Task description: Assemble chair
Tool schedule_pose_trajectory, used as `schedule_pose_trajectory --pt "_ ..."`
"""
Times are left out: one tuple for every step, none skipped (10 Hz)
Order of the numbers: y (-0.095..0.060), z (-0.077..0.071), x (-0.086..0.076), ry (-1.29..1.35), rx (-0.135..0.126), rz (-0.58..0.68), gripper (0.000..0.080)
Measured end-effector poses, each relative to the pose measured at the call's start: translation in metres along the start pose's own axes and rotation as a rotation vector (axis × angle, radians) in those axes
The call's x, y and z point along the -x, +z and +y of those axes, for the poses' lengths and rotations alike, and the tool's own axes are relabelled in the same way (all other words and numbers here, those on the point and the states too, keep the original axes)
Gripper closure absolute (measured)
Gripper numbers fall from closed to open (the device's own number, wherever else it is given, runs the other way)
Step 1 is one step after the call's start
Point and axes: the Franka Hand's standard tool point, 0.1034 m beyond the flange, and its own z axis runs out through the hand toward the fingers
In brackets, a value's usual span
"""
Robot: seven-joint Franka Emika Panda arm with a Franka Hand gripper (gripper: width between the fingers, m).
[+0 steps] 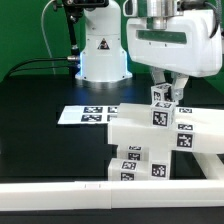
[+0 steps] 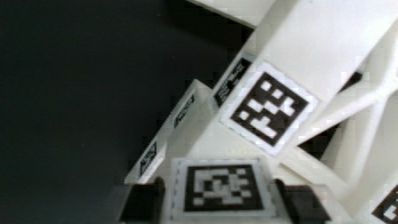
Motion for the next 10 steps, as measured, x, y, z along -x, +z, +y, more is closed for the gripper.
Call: schedule_pose_trajectory --pt "0.000 0.000 0.000 -0.002 0.001 0.000 0.0508" --pt "0.000 0.000 0.000 -0.019 0.001 0.000 0.0322" --pt "0.000 0.000 0.000 -0.038 0.001 0.000 0.0322" --pt "0.000 0.001 0.000 -0.115 0.010 -0.006 0.0185" --pt "-0.004 0.001 -0.004 -0.237 0.019 -0.019 0.0157" --pt "-0.008 0.001 -0.014 -0.452 -0.004 -0.006 0.0152" --pt "-0.009 0.004 -0.016 -0.625 -0.001 -0.002 0.0152" --pt "-0.008 0.003 -0.008 -0.849 0.017 0.008 0.0150" --pt "-0.008 0.003 -0.008 -0.922 0.018 0.008 0.0150" --pt "-0.008 0.004 -0.010 -0.959 0.019 0.009 0.0150"
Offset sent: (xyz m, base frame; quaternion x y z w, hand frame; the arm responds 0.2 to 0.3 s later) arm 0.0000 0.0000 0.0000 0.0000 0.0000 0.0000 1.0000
